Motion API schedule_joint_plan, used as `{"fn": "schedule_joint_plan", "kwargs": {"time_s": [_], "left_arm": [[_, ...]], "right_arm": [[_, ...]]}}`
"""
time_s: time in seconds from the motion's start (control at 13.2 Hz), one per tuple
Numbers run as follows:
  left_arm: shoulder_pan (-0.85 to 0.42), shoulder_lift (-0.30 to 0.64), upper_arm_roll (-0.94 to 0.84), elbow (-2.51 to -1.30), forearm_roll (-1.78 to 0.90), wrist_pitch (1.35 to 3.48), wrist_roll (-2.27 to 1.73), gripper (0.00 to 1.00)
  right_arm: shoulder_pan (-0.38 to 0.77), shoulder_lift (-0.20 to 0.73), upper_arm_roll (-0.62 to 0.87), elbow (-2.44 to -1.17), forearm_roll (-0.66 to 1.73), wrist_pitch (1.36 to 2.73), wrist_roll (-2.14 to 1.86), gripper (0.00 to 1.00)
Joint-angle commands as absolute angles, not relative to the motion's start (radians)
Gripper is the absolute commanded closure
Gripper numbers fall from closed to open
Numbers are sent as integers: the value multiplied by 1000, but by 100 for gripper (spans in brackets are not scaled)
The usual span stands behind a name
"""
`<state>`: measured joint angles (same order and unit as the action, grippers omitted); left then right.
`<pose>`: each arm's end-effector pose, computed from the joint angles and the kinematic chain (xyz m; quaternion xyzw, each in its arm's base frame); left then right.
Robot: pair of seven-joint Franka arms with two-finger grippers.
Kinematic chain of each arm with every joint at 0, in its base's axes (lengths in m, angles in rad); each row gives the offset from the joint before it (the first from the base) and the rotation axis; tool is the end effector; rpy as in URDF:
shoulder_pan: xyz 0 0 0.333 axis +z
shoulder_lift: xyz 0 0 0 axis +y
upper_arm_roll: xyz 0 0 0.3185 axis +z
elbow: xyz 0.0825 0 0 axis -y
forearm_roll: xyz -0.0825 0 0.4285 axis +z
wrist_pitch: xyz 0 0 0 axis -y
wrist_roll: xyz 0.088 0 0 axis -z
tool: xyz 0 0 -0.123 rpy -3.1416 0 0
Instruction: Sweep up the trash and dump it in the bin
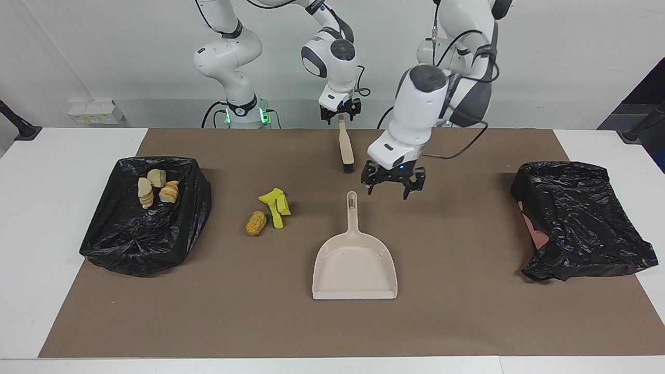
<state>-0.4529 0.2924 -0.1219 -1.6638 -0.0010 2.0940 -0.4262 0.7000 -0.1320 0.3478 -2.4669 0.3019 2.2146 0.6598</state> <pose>0.5934 -0.3765 0.4212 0.9949 -0.0700 0.0528 0.0491 0.2310 0.4209 0.2872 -0.9896 -0.0920 0.1095 0.0146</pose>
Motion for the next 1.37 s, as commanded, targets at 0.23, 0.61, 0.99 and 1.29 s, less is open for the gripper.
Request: {"fn": "schedule_joint_plan", "kwargs": {"time_s": [0.23, 0.61, 0.99, 1.29], "left_arm": [[-535, 411, -103, -1687, 24, 2230, -572, 0], [-545, 457, -104, -1677, 80, 2249, -637, 6], [-543, 462, -104, -1660, 84, 2229, -629, 72], [-545, 453, -104, -1663, 112, 2217, -595, 98]], "right_arm": [[727, -132, 345, -2487, 371, 2226, 667, 98], [716, -124, 336, -2456, 358, 2215, 696, 100], [586, -230, 330, -2434, 291, 2067, 678, 100], [425, -328, 330, -2436, 261, 1919, 508, 100]]}}
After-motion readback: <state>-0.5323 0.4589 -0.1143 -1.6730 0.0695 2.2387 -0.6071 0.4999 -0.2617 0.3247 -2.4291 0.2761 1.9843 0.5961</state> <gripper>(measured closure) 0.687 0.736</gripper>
